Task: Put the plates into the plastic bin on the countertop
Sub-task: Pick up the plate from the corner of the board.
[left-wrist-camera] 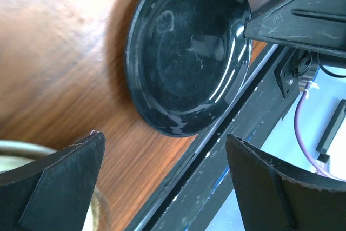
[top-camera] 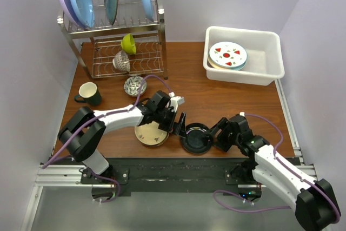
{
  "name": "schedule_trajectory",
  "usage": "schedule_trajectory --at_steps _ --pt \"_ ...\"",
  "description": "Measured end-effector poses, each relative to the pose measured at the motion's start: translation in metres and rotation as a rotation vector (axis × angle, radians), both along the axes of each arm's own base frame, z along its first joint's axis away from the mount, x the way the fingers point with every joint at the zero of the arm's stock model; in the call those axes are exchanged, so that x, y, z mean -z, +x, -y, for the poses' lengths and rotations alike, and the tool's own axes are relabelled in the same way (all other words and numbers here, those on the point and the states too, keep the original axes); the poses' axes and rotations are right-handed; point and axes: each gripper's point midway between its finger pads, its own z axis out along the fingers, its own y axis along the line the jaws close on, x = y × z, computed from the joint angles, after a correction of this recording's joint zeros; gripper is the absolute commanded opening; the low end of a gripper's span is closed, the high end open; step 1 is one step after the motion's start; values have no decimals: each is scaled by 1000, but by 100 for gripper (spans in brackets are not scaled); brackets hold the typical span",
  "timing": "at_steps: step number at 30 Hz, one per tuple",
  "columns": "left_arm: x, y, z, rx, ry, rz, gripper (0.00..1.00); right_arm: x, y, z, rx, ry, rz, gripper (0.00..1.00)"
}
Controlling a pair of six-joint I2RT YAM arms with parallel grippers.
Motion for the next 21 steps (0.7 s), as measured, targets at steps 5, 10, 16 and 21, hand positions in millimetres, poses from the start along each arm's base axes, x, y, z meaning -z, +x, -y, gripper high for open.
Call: schedule_trajectory --at_steps 5,10,16,21 --pt "9 -11 12 29 1 -15 97 0 1 -5 -10 29 11 70" --pt "12 -16 18 39 -2 -23 97 1 1 -9 -20 50 16 68" --pt "14 -18 23 46 -10 -21 97 2 -1 -14 -37 72 22 65" --pt "15 -20 24 46 -6 -21 97 3 -2 -17 -46 85 30 62"
